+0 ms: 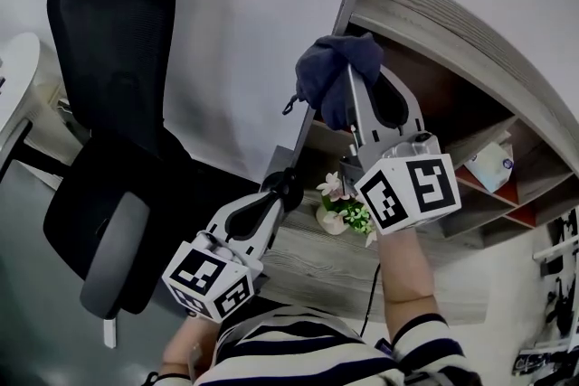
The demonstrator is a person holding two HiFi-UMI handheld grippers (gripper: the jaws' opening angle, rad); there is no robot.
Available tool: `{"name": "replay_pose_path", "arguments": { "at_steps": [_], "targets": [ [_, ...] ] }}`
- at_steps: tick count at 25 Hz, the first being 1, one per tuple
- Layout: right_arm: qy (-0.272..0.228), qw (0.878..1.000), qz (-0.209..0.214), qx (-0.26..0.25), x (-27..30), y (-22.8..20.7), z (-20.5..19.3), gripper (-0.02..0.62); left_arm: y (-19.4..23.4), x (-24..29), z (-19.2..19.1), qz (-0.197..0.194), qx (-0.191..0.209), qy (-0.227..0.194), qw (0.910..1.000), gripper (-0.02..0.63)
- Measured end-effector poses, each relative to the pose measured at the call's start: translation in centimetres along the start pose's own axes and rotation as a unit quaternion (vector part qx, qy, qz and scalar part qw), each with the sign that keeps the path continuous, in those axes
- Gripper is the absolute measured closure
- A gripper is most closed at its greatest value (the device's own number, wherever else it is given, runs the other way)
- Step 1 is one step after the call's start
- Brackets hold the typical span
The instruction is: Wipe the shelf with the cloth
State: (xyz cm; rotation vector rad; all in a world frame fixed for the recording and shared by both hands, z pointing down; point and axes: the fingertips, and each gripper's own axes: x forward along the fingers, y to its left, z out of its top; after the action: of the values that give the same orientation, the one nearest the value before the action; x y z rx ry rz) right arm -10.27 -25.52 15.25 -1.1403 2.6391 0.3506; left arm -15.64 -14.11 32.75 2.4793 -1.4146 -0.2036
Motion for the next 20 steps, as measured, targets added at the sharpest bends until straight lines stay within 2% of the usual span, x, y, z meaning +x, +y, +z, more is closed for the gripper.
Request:
{"name": "replay_pose_path", "arguments": {
  "at_steps": [10,20],
  "targets": [
    [0.043,0.999,0.021,-0.003,-0.6,0.3,-3.8,0.538,-0.8,1.0,-0.7,0.014,-0.01,-0.001,0.9998,0.575],
    [0.095,0.995,0.022,-0.003,-1.7,1.1,-8.1,0.538,-0.9,1.2,-1.0,0.02,-0.008,0.004,0.9998,0.575]
  ]
}}
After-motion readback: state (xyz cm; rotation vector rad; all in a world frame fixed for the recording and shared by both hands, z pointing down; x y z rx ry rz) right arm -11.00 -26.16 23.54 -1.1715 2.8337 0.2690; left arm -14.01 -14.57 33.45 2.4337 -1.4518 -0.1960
